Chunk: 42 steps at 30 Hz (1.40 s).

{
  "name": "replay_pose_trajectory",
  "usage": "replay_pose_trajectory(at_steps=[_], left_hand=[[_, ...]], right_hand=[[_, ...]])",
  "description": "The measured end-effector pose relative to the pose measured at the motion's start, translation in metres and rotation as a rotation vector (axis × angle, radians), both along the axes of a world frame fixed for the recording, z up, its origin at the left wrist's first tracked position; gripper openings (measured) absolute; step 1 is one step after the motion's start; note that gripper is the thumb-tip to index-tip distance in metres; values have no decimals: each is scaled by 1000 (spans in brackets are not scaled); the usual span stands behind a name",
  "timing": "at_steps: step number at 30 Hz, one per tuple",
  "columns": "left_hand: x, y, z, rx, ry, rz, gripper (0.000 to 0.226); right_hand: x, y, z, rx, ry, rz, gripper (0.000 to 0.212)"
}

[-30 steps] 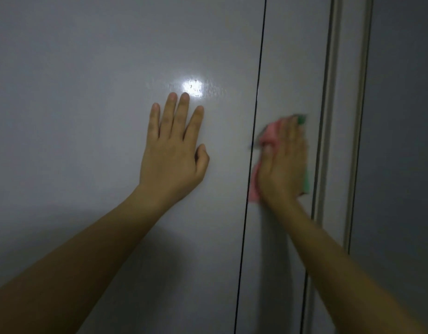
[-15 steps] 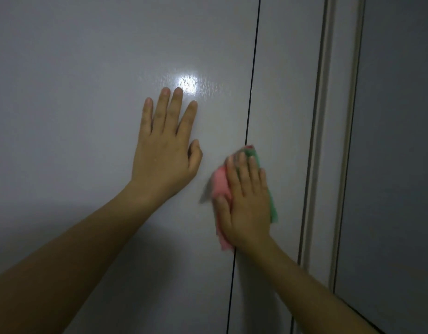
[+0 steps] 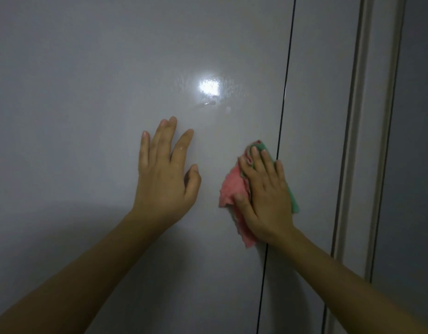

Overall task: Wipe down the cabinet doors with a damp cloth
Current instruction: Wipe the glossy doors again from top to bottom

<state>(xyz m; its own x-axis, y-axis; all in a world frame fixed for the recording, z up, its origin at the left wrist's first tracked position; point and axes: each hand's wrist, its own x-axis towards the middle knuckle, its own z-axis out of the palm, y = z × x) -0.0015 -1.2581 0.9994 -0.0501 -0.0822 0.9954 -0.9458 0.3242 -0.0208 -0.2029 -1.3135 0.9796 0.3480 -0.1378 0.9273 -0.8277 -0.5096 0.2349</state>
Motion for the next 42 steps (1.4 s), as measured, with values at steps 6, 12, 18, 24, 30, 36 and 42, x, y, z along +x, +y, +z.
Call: replay_pose_trajectory(at_steps=[6, 12, 18, 24, 30, 36, 42], left_hand=[[13, 3, -1, -6, 17, 10, 59], [47, 16, -10, -41, -23, 29, 58], [90, 24, -21, -32, 24, 116, 61], [140, 44, -36, -46, 27, 156, 61], [210, 65, -48, -25, 95, 225, 61], [272, 72, -58, 0, 80, 306, 61], [317, 80, -72, -9, -55, 274, 55]], right_hand=[[69, 13, 3, -18, -198, -49, 62], [34, 2, 8, -142, 220, -77, 55], [130, 24, 11, -83, -111, -81, 59], [121, 25, -8, -209, 292, -17, 54], [219, 47, 41, -44, -353, -82, 62], [297, 66, -23, -245, 354, 55, 57], [313, 73, 18, -183, 35, -8, 58]])
